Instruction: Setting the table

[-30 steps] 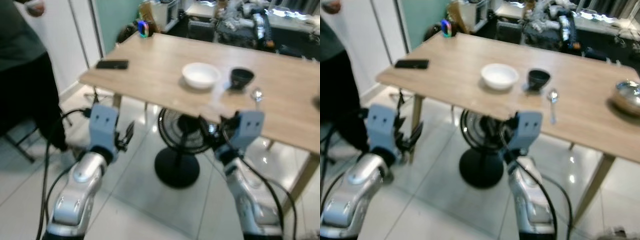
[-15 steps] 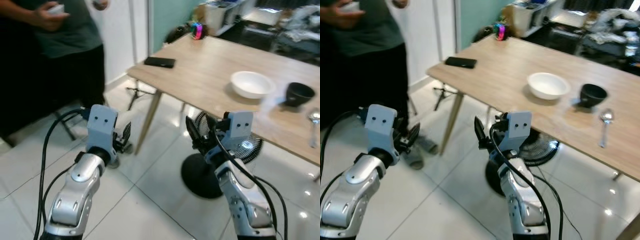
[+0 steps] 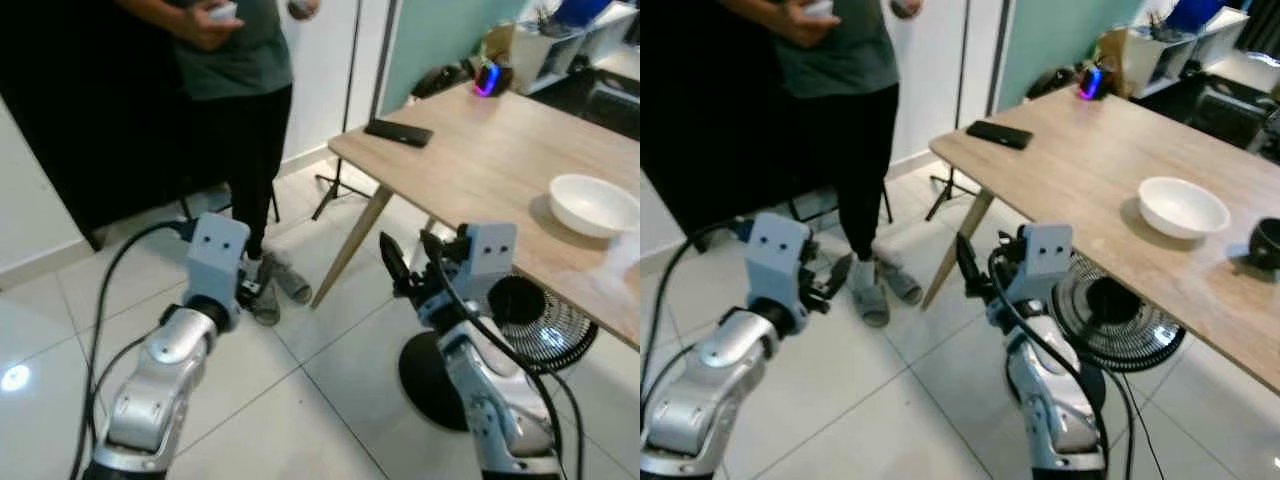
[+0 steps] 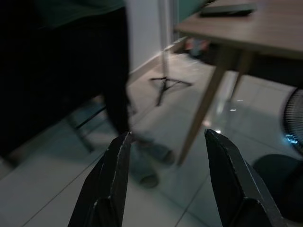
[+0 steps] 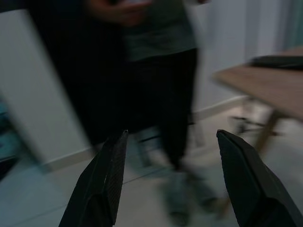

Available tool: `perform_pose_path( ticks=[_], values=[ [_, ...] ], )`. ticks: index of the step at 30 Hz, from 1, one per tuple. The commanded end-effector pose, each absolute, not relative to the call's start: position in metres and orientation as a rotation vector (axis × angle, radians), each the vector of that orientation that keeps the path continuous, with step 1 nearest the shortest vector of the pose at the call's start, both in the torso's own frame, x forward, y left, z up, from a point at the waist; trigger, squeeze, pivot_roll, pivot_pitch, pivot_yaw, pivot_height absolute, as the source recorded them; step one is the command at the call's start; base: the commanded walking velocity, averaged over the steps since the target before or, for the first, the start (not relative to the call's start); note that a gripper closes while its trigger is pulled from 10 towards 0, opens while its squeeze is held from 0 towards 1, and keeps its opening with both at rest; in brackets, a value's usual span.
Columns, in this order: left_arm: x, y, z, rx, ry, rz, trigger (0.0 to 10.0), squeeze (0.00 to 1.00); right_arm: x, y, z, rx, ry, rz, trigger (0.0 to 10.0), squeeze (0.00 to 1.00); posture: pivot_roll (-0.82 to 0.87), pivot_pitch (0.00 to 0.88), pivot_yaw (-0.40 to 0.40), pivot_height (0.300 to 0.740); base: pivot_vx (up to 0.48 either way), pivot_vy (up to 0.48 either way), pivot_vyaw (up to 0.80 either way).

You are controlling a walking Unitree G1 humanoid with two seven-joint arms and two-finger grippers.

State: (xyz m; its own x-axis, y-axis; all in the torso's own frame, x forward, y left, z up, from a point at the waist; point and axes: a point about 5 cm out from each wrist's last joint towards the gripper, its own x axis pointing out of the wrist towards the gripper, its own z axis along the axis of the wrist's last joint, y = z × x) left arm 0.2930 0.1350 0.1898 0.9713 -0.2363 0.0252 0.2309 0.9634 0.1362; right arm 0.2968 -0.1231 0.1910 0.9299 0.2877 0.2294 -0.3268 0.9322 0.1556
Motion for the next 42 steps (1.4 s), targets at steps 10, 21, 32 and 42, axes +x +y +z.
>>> perform_pose_path(
  ticks=[10,21,32,42],
  values=[
    [0.2911,0.1314,0.1819,0.156,-0.010,-0.257,10.0,0.00,0.2953,-0.1240,0.1877,0.197,-0.185,0.325,10.0,0.00,-0.02,0.000,0.040,0.740,0.000,0.000,0.77],
    [0.2915,0.1316,0.1822,0.158,-0.012,-0.258,10.0,0.00,0.2953,-0.1233,0.1876,0.197,-0.182,0.332,10.0,0.00,-0.02,0.000,0.037,0.740,0.000,0.000,0.77],
    [0.2920,0.1320,0.1830,0.158,-0.013,-0.260,10.0,0.00,0.2949,-0.1214,0.1876,0.198,-0.182,0.341,10.0,0.00,-0.01,0.000,0.040,0.740,0.000,0.000,0.77],
    [0.2923,0.1317,0.1835,0.157,-0.015,-0.263,10.0,0.00,0.2945,-0.1202,0.1876,0.199,-0.182,0.349,10.0,0.00,-0.01,0.000,0.040,0.740,0.000,0.000,0.77]
  ],
)
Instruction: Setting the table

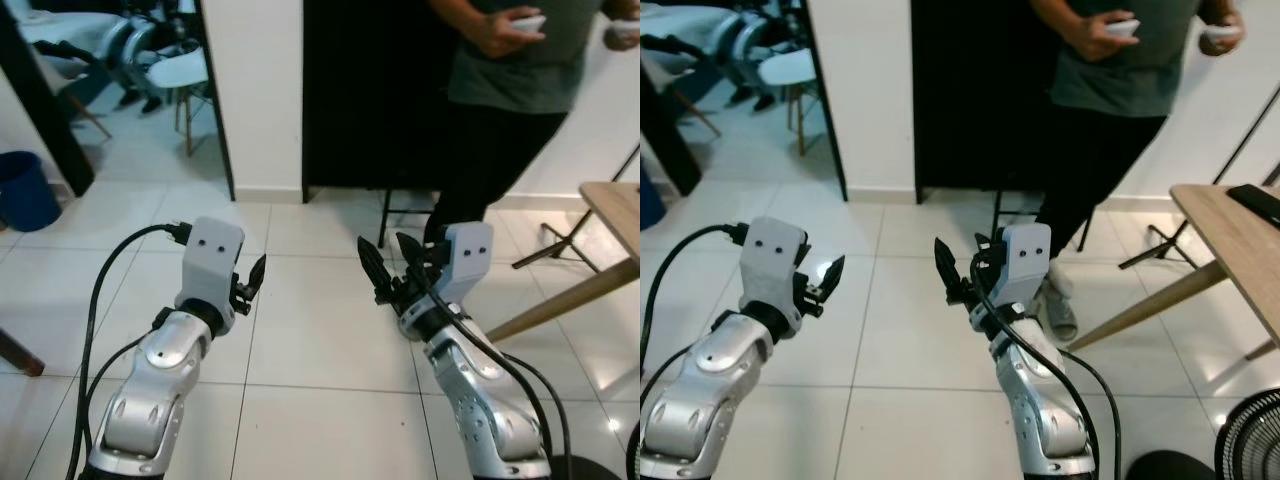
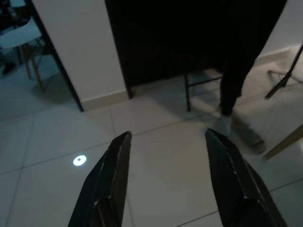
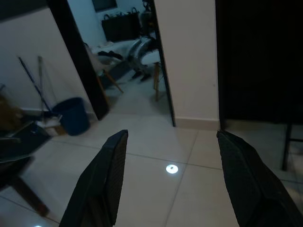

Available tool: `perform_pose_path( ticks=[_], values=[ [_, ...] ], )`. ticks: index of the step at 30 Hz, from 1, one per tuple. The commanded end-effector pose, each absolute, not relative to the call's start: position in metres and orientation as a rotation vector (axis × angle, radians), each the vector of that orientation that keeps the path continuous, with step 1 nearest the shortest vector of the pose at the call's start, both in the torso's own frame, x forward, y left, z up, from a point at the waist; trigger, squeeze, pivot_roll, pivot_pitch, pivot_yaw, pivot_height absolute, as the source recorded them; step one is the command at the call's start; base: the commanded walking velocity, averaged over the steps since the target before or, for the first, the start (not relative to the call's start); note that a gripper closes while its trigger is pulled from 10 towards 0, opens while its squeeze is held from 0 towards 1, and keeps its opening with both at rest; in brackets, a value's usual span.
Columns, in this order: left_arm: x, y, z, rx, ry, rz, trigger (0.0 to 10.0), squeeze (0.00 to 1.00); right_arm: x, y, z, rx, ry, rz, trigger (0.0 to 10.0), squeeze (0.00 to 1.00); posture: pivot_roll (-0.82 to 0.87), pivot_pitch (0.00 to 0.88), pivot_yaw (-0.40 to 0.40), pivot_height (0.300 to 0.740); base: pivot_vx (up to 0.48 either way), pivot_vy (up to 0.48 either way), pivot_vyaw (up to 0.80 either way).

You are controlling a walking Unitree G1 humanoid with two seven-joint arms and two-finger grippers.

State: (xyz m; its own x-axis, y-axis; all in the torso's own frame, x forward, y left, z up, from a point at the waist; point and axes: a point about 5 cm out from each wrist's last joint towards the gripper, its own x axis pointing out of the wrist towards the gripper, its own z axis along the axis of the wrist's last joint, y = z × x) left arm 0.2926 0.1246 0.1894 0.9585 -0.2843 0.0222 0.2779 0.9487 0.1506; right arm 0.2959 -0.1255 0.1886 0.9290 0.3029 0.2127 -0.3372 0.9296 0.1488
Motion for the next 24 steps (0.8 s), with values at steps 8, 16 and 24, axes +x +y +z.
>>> perform_pose_path(
  ticks=[8,16,24],
  values=[
    [0.2926,0.1316,0.1837,0.158,-0.016,-0.264,10.0,0.00,0.2940,-0.1185,0.1875,0.196,-0.182,0.360,10.0,0.00,-0.01,0.000,0.041,0.740,0.000,0.000,0.77],
    [0.2926,0.1315,0.1842,0.160,-0.017,-0.265,10.0,0.00,0.2932,-0.1175,0.1877,0.196,-0.182,0.369,10.0,0.00,-0.01,0.000,0.041,0.740,0.000,0.000,0.77],
    [0.2928,0.1312,0.1844,0.161,-0.019,-0.265,10.0,0.00,0.2931,-0.1171,0.1877,0.197,-0.182,0.373,10.0,0.00,-0.01,0.000,0.040,0.740,0.000,0.000,0.77]
  ],
)
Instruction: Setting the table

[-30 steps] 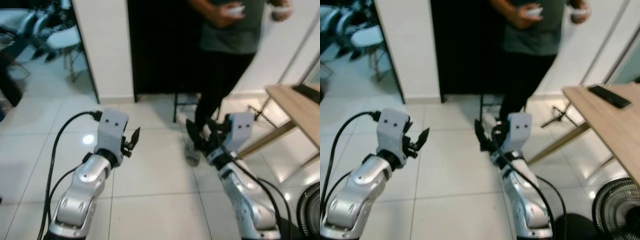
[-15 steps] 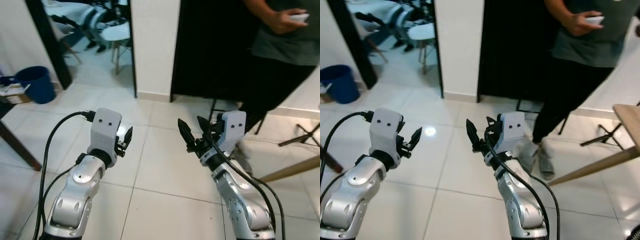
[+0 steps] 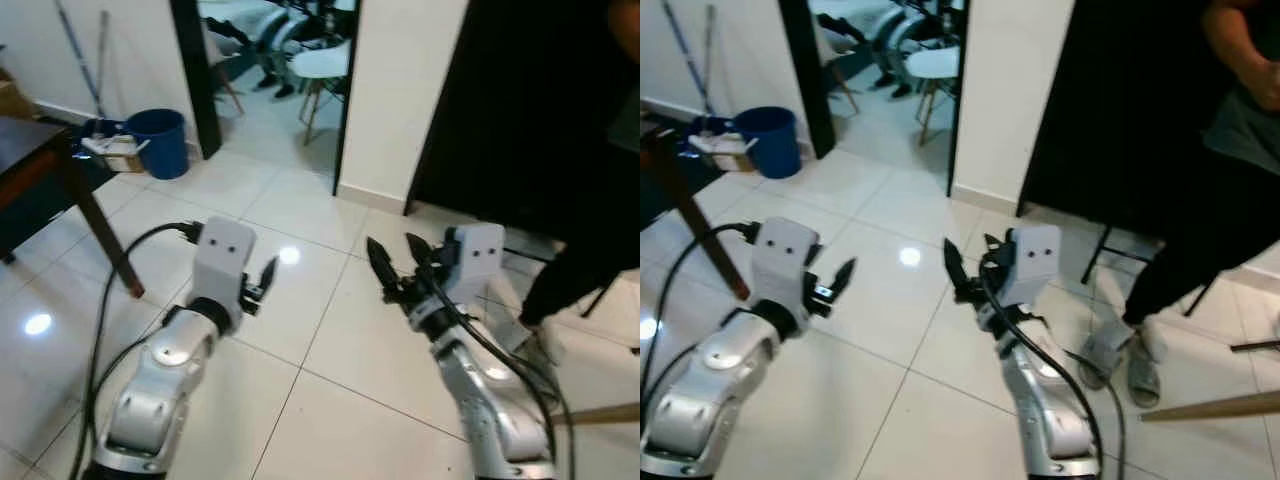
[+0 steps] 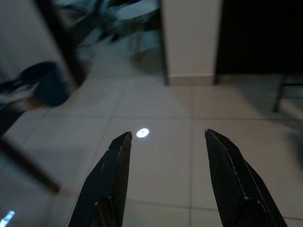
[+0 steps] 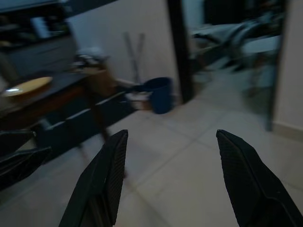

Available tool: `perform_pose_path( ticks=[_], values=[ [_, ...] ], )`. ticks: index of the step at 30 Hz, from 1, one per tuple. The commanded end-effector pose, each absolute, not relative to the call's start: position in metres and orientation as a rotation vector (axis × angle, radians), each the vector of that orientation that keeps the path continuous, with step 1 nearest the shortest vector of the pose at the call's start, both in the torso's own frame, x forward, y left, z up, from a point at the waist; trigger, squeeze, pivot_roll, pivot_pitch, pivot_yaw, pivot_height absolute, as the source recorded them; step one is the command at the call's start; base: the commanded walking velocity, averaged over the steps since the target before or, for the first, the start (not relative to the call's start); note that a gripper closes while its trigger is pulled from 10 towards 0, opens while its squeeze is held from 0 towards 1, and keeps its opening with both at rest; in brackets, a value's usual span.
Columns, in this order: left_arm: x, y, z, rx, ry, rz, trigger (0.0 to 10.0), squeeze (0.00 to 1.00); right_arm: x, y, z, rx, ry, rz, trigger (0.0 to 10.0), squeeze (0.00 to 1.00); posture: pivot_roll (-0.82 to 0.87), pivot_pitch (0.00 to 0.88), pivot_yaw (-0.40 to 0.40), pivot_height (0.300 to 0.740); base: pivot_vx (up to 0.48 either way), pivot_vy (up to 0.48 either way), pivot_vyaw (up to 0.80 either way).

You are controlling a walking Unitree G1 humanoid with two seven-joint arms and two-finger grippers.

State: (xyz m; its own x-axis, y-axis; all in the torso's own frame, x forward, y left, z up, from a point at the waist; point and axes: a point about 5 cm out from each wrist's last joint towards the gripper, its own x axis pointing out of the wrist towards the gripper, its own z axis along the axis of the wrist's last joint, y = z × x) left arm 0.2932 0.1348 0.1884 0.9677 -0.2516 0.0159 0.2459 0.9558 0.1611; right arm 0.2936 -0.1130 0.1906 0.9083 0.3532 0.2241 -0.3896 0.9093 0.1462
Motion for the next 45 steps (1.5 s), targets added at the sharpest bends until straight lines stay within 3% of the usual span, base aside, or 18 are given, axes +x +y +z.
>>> perform_pose_path(
  ticks=[1,11,17,45],
  values=[
    [0.2928,0.1312,0.1844,0.161,-0.019,-0.265,10.0,0.00,0.2931,-0.1171,0.1877,0.197,-0.182,0.373,10.0,0.00,-0.01,0.000,0.040,0.740,0.000,0.000,0.77],
    [0.2937,0.1326,0.1863,0.185,-0.047,-0.247,10.0,0.00,0.2924,-0.1152,0.1888,0.200,-0.188,0.387,10.0,0.00,-0.01,0.000,0.040,0.740,0.034,0.000,0.77],
    [0.2969,0.1351,0.1872,0.186,-0.051,-0.217,10.0,0.00,0.2915,-0.1133,0.1876,0.182,-0.177,0.396,10.0,0.00,-0.02,0.000,0.042,0.740,0.480,0.000,0.17],
    [0.2987,0.1338,0.1866,0.186,-0.053,-0.216,10.0,0.00,0.2879,-0.1073,0.1839,0.142,-0.165,0.461,10.0,0.00,-0.02,0.000,0.041,0.740,0.480,0.000,0.74]
  ],
)
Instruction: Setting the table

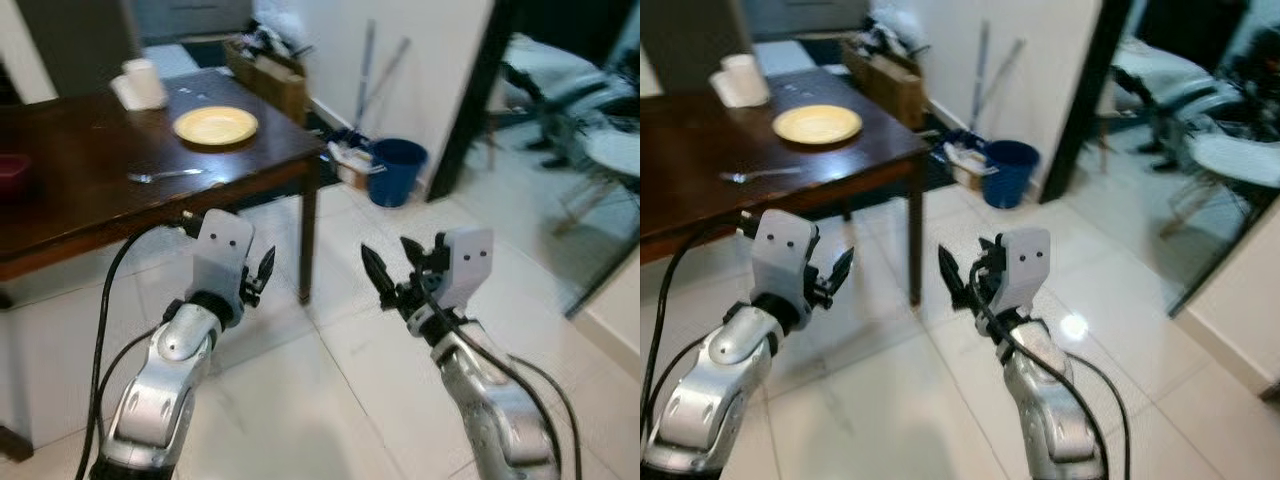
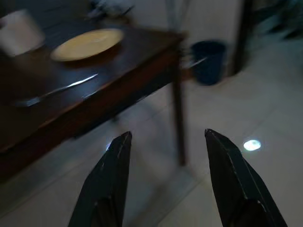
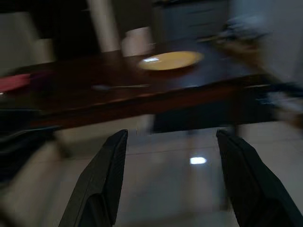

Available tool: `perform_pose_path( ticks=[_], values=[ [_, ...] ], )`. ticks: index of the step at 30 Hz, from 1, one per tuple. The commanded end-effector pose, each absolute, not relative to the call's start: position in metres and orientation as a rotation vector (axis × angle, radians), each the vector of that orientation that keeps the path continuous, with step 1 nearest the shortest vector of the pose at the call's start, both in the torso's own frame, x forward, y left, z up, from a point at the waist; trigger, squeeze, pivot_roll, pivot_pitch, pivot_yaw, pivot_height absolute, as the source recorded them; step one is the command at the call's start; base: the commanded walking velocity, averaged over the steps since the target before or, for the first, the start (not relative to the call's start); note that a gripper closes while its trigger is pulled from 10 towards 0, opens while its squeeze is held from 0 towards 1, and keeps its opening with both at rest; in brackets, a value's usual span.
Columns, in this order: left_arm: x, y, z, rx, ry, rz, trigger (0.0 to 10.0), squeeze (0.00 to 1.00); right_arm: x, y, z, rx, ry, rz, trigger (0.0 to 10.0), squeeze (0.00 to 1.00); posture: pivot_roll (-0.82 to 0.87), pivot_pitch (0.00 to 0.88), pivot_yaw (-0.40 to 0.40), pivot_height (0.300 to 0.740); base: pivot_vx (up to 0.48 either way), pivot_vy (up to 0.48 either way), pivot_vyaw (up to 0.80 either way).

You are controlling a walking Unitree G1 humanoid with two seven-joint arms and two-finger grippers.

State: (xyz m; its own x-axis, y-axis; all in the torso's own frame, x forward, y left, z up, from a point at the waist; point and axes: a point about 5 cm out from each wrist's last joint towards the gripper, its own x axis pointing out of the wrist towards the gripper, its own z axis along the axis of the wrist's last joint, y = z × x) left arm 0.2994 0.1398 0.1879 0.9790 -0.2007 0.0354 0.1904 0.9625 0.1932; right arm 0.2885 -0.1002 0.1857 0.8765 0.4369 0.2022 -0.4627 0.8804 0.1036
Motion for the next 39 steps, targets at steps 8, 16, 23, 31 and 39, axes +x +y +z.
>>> perform_pose_path(
  ticks=[8,16,23,31,39],
  values=[
    [0.301,0.135,0.188,0.185,-0.058,-0.198,10.0,0.00,0.274,-0.088,0.186,0.181,-0.162,0.654,10.0,0.00,-0.02,0.000,0.041,0.740,0.480,0.000,0.72],
    [0.302,0.140,0.193,0.202,-0.082,-0.165,10.0,0.00,0.266,-0.081,0.186,0.198,-0.156,0.748,10.0,0.00,-0.02,0.000,0.042,0.740,0.480,0.000,0.71],
    [0.302,0.146,0.194,0.202,-0.086,-0.118,10.0,0.00,0.265,-0.081,0.186,0.200,-0.149,0.762,10.0,0.00,-0.02,0.000,0.041,0.740,0.480,0.000,0.69],
    [0.304,0.149,0.196,0.203,-0.091,-0.098,10.0,0.00,0.270,-0.088,0.187,0.220,-0.154,0.692,10.0,0.00,-0.02,0.000,0.043,0.740,0.480,0.000,0.64],
    [0.306,0.146,0.197,0.201,-0.094,-0.104,10.0,0.00,0.278,-0.102,0.190,0.208,-0.171,0.604,10.0,0.00,-0.02,0.000,0.048,0.740,0.480,0.000,0.00]
  ],
)
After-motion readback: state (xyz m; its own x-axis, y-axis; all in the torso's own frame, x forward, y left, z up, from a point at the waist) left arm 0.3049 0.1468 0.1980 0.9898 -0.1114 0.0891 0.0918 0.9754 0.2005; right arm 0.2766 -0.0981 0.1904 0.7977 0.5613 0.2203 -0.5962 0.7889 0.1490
